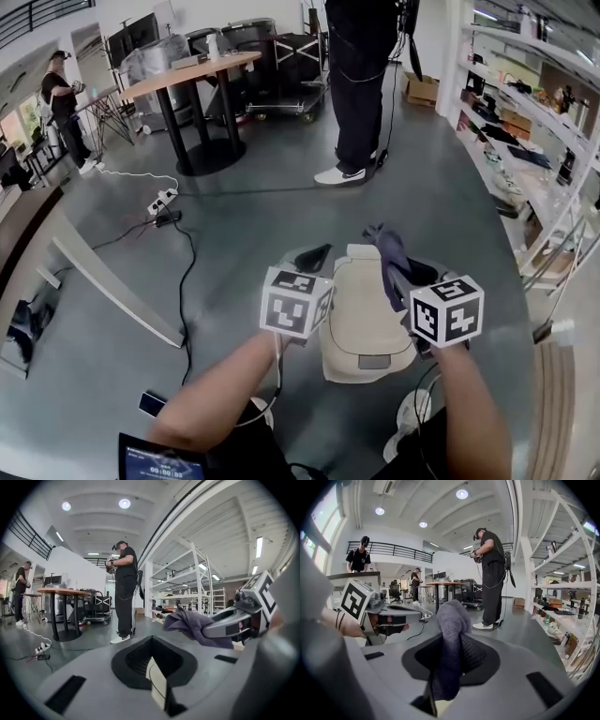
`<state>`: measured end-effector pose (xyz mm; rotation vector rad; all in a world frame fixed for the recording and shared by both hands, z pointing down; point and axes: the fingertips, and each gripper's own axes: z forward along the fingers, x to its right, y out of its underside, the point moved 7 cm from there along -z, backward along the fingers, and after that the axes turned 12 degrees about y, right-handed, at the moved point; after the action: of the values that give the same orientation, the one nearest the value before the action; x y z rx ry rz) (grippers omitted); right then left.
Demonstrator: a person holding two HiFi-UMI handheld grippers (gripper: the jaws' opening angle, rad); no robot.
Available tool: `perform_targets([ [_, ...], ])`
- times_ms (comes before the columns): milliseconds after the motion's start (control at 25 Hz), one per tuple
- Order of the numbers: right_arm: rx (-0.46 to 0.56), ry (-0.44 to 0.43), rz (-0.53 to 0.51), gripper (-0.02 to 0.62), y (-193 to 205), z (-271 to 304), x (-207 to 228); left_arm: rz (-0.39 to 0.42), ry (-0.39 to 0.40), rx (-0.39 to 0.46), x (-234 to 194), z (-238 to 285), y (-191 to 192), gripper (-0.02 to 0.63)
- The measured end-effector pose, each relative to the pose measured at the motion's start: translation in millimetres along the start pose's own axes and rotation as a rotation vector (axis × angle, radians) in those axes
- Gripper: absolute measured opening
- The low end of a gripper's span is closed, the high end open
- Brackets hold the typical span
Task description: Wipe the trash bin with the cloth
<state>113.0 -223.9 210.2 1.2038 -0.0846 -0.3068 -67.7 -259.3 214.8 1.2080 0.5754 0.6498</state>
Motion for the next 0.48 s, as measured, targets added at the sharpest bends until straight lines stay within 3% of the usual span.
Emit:
perform_targets([
  [160, -0.037, -0.012, 0.001, 0.091, 0.5, 32.4, -7.4, -0.022, 0.022, -0.001, -17.4, 17.3, 5.6, -0.003],
  [320, -0.08, -0.021, -0.01, 0.091, 5.1, 62.8, -9.5, 0.069, 0.009, -0.058, -31.9, 31.0, 21.7, -0.003],
  [480, -0.135, -0.105, 0.001, 0.091, 7.5, 88.7, -18.2, 0.132, -0.019, -0.08, -54.2, 40.4, 24.4, -0.003],
])
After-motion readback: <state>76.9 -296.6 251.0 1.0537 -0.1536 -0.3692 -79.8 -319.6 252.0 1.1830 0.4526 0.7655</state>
